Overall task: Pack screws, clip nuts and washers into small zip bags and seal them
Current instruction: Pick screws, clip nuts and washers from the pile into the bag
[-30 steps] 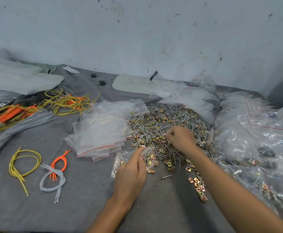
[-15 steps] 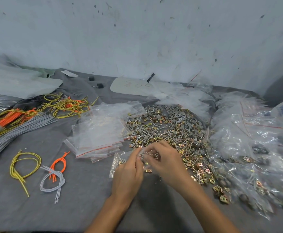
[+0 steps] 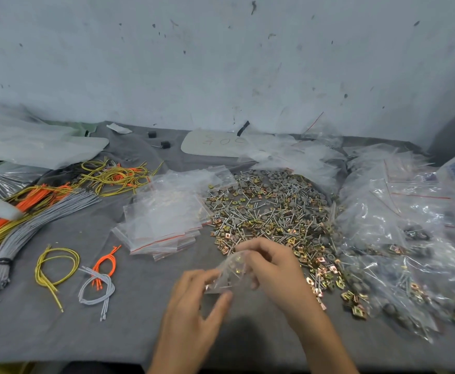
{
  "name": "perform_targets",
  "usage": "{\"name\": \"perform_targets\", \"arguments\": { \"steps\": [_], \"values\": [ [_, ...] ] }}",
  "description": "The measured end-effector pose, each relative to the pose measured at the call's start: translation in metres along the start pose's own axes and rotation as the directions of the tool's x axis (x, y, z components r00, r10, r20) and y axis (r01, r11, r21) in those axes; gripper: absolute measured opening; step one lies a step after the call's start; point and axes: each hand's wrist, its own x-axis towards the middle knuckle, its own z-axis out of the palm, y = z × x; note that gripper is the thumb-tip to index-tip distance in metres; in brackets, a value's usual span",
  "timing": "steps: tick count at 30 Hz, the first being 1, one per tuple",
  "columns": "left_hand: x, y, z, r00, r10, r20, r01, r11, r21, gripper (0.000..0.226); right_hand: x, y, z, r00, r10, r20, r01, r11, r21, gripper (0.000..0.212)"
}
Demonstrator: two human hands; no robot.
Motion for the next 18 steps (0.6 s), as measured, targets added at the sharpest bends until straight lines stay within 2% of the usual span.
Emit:
{"name": "perform_targets", "arguments": {
  "steps": [4,9,11,16,18],
  "values": [
    [0.004,0.013,-0.012,0.995,-0.037,-0.097,0.022,0.988,-0.151,0.02,-0.021,-0.019,-0.004,1.0,0.021,0.0,-0.021,0.976,0.216,0.032],
    [0.019,0.037,-0.024,0.992,-0.087,-0.094,0.054,0.95,-0.307,0.019,-0.035,-0.041,-0.02,1.0,-0.004,0.01,0.0,0.927,0.374,0.025],
    [0.022,0.045,-0.029,0.995,-0.06,-0.082,0.032,0.951,-0.307,0.019,-0.038,-0.048,-0.026,1.0,0.007,0.001,-0.007,0.911,0.412,0.024],
    [0.026,0.06,-0.04,0.996,0.034,-0.084,-0.051,0.976,-0.21,0.019,-0.047,-0.061,-0.042,0.999,0.005,0.04,-0.022,0.899,0.438,0.019],
    [0.028,0.064,-0.04,0.995,0.032,-0.094,-0.053,0.971,-0.231,0.018,-0.051,-0.067,-0.048,0.997,-0.071,-0.004,0.069,0.95,0.303,0.013]
  ]
}}
